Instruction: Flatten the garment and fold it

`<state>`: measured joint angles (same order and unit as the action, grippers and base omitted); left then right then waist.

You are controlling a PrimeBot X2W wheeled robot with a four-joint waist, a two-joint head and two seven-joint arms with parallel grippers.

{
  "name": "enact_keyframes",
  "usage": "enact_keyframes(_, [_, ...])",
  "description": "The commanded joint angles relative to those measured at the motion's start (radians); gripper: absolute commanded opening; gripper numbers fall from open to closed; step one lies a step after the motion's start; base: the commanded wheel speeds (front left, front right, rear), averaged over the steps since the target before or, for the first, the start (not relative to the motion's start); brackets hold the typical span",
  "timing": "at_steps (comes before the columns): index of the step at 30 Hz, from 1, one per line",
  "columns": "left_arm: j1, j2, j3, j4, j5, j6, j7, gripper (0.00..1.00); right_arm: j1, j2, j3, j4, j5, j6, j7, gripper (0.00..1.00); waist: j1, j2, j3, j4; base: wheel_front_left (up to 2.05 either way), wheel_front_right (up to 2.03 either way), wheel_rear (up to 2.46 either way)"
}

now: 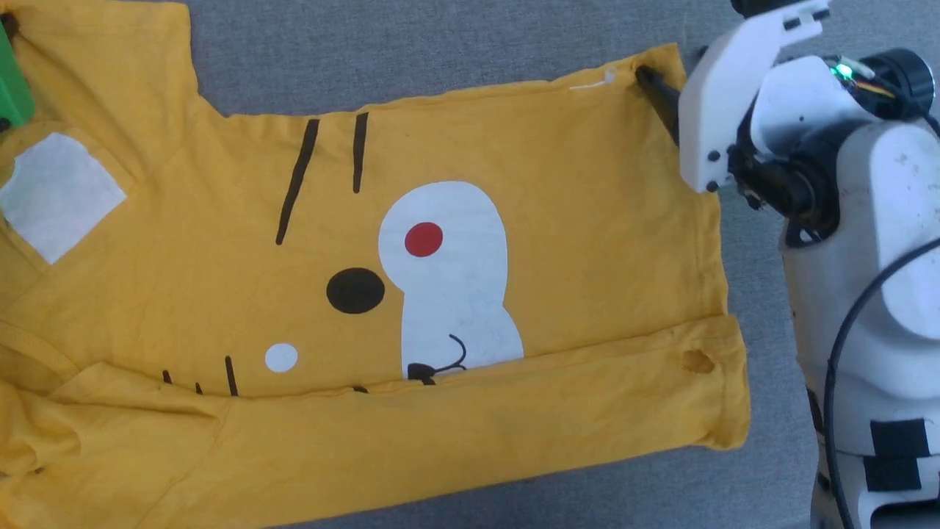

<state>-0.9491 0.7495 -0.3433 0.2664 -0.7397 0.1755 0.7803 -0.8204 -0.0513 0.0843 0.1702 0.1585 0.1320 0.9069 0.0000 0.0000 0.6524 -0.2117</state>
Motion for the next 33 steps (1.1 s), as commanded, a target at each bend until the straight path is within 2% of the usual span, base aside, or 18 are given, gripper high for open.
enact_keyframes(1, [0.008, -0.014, -0.017, 0.021, -0.008, -0.005, 0.002, 0.00, -0.023, 0.001, 0.019, 0.020, -0.006, -0.001, 0.025, 1.00, 0.0000, 0.0000, 0.009, 0.005, 0.00, 0.00, 0.00])
enact_keyframes(2, [0.006, -0.015, -0.018, 0.022, -0.007, -0.007, 0.000, 0.00, -0.031, 0.001, 0.027, 0.029, -0.003, -0.001, 0.039, 1.00, 0.0000, 0.0000, 0.011, 0.006, 0.00, 0.00, 0.00])
enact_keyframes(3, [0.003, -0.017, -0.020, 0.023, -0.006, -0.009, -0.002, 0.00, -0.040, 0.001, 0.037, 0.039, -0.003, -0.001, 0.054, 0.71, 0.0000, 0.0000, 0.013, 0.008, 0.00, 0.00, 0.00])
enact_keyframes(5, [-0.002, -0.021, -0.024, 0.028, -0.005, -0.014, -0.007, 0.00, -0.047, 0.001, 0.047, 0.052, -0.004, -0.001, 0.074, 0.08, 0.0000, 0.0000, 0.015, 0.011, 0.00, 0.00, 0.00])
enact_keyframes(6, [-0.003, -0.023, -0.026, 0.030, -0.004, -0.016, -0.012, 0.00, -0.047, 0.001, 0.050, 0.054, -0.004, -0.001, 0.079, 0.00, 0.0000, 0.0000, 0.014, 0.012, 0.00, 0.00, 0.00])
enact_keyframes(9, [-0.002, -0.032, -0.026, 0.033, 0.001, -0.035, -0.061, 0.00, -0.034, 0.001, 0.046, 0.053, -0.011, -0.001, 0.072, 0.00, 0.0000, 0.0000, 0.003, 0.019, 0.00, 0.00, 0.00])
enact_keyframes(12, [0.011, -0.035, -0.019, 0.031, 0.021, -0.066, -0.171, 0.00, 0.000, 0.001, 0.037, 0.032, -0.022, -0.001, 0.010, 0.00, 0.0000, 0.0000, -0.025, 0.028, 0.00, 0.00, 0.00])
enact_keyframes(16, [0.077, -0.048, -0.001, 0.019, 0.050, -0.108, -0.393, 0.00, 0.090, 0.001, 0.015, -0.011, -0.020, -0.001, -0.166, 0.00, 0.0000, 0.0000, -0.094, 0.044, 0.00, 0.00, 0.00])
enact_keyframes(21, [0.217, -0.067, 0.024, -0.016, 0.074, -0.125, -0.642, 0.00, 0.220, 0.001, 0.013, -0.044, -0.002, -0.001, -0.411, 0.00, 0.0000, 0.0000, -0.190, 0.063, 0.00, 0.00, 0.00])
enact_keyframes(23, [0.299, -0.085, 0.043, -0.044, 0.070, -0.124, -0.753, 0.00, 0.283, 0.001, 0.015, -0.051, -0.010, -0.001, -0.514, 0.00, 0.0000, 0.0000, -0.236, 0.077, 0.00, 0.00, 0.00])
enact_keyframes(28, [0.507, -0.119, 0.084, -0.117, 0.042, -0.105, -0.931, 0.00, 0.419, 0.001, 0.008, -0.058, -0.028, -0.001, -0.689, 0.00, 0.0000, 0.0000, -0.322, 0.105, 0.00, 0.00, 0.00])
enact_keyframes(33, [0.726, -0.131, 0.130, -0.183, -0.014, -0.084, -0.990, 0.00, 0.526, 0.001, -0.016, -0.046, -0.021, -0.001, -0.776, 0.00, 0.0000, 0.0000, -0.376, 0.126, 0.00, 0.00, 0.00])
